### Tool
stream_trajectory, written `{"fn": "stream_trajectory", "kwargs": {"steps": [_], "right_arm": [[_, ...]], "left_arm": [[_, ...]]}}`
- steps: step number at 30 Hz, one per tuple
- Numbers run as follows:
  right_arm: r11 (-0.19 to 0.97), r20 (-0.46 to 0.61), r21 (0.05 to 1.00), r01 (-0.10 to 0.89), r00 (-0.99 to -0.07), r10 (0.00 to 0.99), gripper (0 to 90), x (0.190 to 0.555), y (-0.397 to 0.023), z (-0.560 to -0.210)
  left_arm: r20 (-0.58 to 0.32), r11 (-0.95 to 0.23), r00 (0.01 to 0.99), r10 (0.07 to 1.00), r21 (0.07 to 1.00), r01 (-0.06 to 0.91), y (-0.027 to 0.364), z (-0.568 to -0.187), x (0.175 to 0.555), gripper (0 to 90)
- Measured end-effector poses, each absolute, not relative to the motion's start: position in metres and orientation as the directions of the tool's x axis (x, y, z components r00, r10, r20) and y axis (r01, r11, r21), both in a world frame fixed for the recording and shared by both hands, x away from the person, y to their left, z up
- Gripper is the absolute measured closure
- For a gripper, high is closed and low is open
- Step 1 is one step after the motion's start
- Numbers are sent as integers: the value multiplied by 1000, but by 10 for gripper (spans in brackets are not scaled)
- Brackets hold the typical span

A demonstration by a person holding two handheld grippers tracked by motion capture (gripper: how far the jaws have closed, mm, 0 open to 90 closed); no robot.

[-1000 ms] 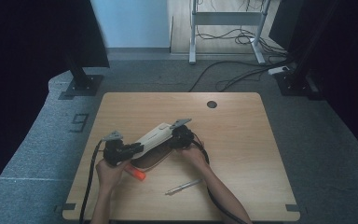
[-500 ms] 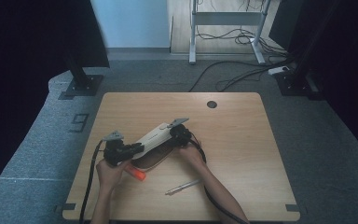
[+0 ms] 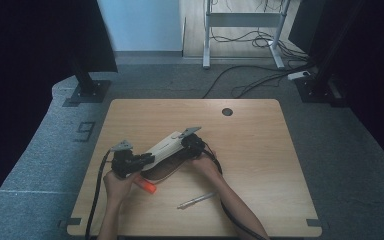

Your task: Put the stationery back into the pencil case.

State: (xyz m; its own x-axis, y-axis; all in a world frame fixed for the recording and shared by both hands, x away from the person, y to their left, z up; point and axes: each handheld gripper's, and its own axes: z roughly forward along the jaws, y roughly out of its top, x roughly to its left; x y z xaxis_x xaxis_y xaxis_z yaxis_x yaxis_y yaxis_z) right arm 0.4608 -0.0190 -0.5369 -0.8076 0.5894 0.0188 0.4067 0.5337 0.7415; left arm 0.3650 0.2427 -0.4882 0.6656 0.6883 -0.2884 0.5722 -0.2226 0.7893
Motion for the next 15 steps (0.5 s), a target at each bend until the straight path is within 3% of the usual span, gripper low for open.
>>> {"fn": "stream_trajectory", "kwargs": {"steps": [3,15], "right_arm": [[534,17,743,404,-809,588,256,458,-20,-534],[549,0,739,390,-815,579,260,448,-38,-525]], "left_arm": [[-286,-224,665,690,789,572,243,-489,365,744],[-286,-221,663,692,789,572,242,-490,365,745]]}}
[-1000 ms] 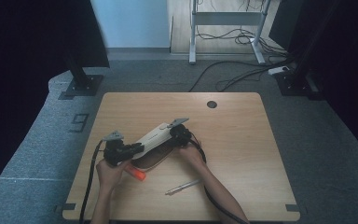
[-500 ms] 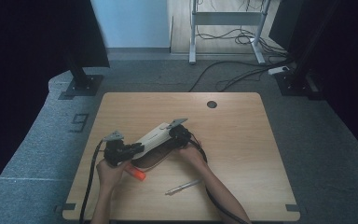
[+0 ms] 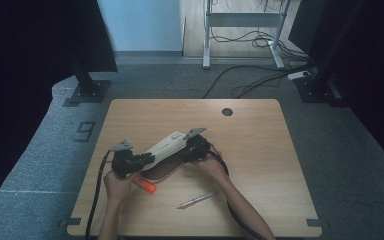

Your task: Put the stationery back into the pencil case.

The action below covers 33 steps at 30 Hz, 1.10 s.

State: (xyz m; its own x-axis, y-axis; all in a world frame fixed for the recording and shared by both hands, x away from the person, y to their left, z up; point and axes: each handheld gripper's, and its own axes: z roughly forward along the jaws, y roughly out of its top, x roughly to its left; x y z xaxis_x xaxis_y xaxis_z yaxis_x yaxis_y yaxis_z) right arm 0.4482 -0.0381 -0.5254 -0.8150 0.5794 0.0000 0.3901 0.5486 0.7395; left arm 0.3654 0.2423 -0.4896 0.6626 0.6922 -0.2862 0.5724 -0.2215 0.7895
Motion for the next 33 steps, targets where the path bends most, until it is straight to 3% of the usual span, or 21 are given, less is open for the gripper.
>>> {"fn": "stream_trajectory", "kwargs": {"steps": [33], "right_arm": [[547,-1,749,374,-825,566,256,422,-76,-509]], "left_arm": [[-282,-229,668,689,789,570,242,-490,366,745]]}}
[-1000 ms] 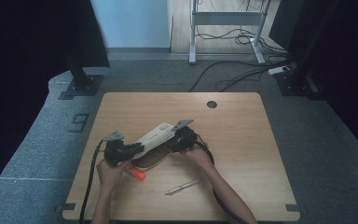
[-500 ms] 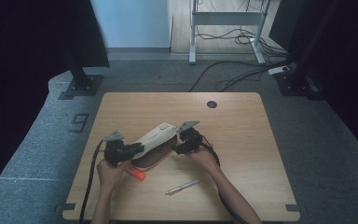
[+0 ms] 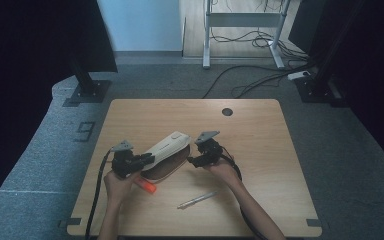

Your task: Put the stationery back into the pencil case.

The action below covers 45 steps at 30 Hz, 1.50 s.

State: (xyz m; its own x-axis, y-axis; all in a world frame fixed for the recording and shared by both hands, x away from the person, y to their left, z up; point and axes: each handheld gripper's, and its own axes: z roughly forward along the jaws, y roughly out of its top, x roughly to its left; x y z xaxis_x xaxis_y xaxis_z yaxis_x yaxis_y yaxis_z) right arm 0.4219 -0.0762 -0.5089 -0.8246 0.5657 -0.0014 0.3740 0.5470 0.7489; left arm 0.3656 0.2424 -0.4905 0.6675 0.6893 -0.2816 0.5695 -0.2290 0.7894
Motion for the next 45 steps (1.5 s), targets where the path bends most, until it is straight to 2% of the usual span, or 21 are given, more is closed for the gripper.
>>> {"fn": "stream_trajectory", "kwargs": {"steps": [21,45], "right_arm": [[532,19,755,383,-824,566,247,401,-110,-512],[535,45,760,368,-851,523,302,359,-128,-522]], "left_arm": [[-271,-240,672,689,790,564,242,-490,365,741],[-266,-243,673,690,791,562,241,-490,365,741]]}}
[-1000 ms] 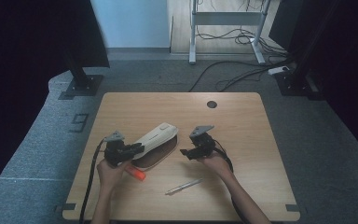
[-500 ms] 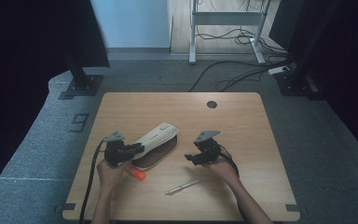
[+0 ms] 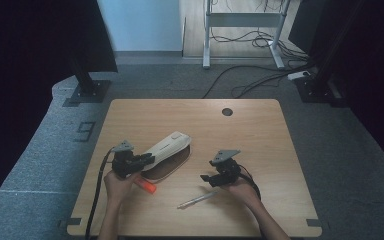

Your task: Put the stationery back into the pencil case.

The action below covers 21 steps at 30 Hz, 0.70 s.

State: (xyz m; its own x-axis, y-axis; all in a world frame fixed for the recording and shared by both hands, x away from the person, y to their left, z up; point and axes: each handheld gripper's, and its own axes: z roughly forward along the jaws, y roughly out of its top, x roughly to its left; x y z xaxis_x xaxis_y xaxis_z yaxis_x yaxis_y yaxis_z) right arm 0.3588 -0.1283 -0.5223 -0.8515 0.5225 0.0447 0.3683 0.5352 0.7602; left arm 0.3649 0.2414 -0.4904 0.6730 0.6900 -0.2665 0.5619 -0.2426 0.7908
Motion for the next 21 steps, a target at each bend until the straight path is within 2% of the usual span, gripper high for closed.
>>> {"fn": "stream_trajectory", "kwargs": {"steps": [21], "right_arm": [[553,84,751,359,-884,460,323,319,-133,-538]], "left_arm": [[-263,-247,674,691,790,561,241,-490,365,740]]}}
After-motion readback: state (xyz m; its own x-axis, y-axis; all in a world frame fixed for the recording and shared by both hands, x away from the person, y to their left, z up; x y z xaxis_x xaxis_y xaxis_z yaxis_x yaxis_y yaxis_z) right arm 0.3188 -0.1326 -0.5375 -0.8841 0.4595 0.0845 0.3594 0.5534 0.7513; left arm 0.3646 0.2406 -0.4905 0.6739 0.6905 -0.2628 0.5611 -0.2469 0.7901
